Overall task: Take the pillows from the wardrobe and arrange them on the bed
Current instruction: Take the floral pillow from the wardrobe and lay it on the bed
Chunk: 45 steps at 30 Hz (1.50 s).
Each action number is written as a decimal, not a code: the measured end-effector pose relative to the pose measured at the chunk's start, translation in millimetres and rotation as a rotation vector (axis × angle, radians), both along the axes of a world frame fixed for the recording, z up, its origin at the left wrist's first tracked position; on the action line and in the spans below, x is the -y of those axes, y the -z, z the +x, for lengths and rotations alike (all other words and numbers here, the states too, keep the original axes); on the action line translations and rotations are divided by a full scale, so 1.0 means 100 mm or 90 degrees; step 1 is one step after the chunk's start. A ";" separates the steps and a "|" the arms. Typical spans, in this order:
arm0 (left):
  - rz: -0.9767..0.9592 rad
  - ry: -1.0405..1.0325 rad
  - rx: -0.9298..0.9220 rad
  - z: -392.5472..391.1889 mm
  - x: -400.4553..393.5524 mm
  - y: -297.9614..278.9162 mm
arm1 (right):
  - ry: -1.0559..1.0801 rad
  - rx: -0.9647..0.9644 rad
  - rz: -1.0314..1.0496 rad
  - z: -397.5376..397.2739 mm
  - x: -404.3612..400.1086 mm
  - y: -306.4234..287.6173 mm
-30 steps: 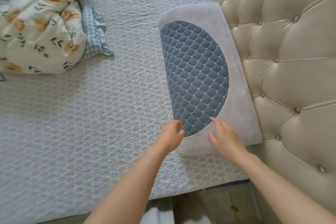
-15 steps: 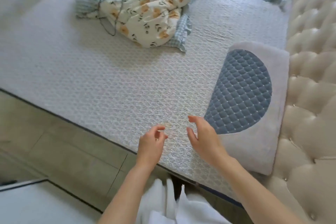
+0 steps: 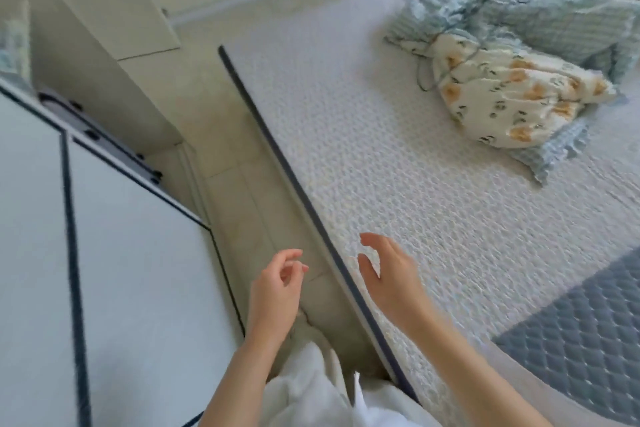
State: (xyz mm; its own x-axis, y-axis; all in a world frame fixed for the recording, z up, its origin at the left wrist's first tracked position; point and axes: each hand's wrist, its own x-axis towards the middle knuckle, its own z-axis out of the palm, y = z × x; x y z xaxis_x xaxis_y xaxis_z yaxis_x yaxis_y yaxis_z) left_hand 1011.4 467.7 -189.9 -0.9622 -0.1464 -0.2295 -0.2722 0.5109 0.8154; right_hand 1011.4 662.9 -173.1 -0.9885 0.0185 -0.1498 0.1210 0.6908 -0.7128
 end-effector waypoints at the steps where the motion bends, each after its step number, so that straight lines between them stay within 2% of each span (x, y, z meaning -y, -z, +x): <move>1: -0.007 -0.021 -0.010 -0.04 0.16 -0.02 | -0.019 -0.001 0.000 -0.11 0.14 -0.02; 5: -0.021 -0.092 -0.025 -0.29 0.78 -0.08 | -0.067 -0.007 -0.022 -0.60 0.67 -0.11; 11: -0.010 -0.189 -0.058 -1.07 1.63 -0.22 | -0.129 -0.050 -0.050 -1.46 1.51 -0.37; 20: 0.034 -0.286 -0.105 -2.19 2.19 -0.50 | -0.213 -0.096 -0.063 -2.59 2.36 -0.58; 28: -0.024 -0.327 -0.125 -3.24 2.67 -0.59 | -0.290 -0.093 -0.071 -3.89 2.83 -0.46; 36: -0.063 -0.464 -0.135 -4.44 3.17 -0.72 | -0.423 -0.113 -0.060 -5.41 3.31 -0.60; 41: -0.092 -0.559 -0.139 -4.81 3.50 -0.75 | -0.523 -0.140 -0.049 -6.11 3.84 -0.72; 45: -0.198 -0.647 -0.131 -4.98 3.85 -0.76 | -0.620 -0.154 -0.039 -6.44 4.40 -0.74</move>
State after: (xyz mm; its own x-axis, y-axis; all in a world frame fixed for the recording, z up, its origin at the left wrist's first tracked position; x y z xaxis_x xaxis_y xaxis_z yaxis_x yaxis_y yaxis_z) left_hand 513.8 82.4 -113.8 -0.3734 -0.9214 0.1074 -0.5581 0.3156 0.7674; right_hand 367.5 222.9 -99.1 -0.5730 -0.8154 0.0830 -0.6300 0.3734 -0.6809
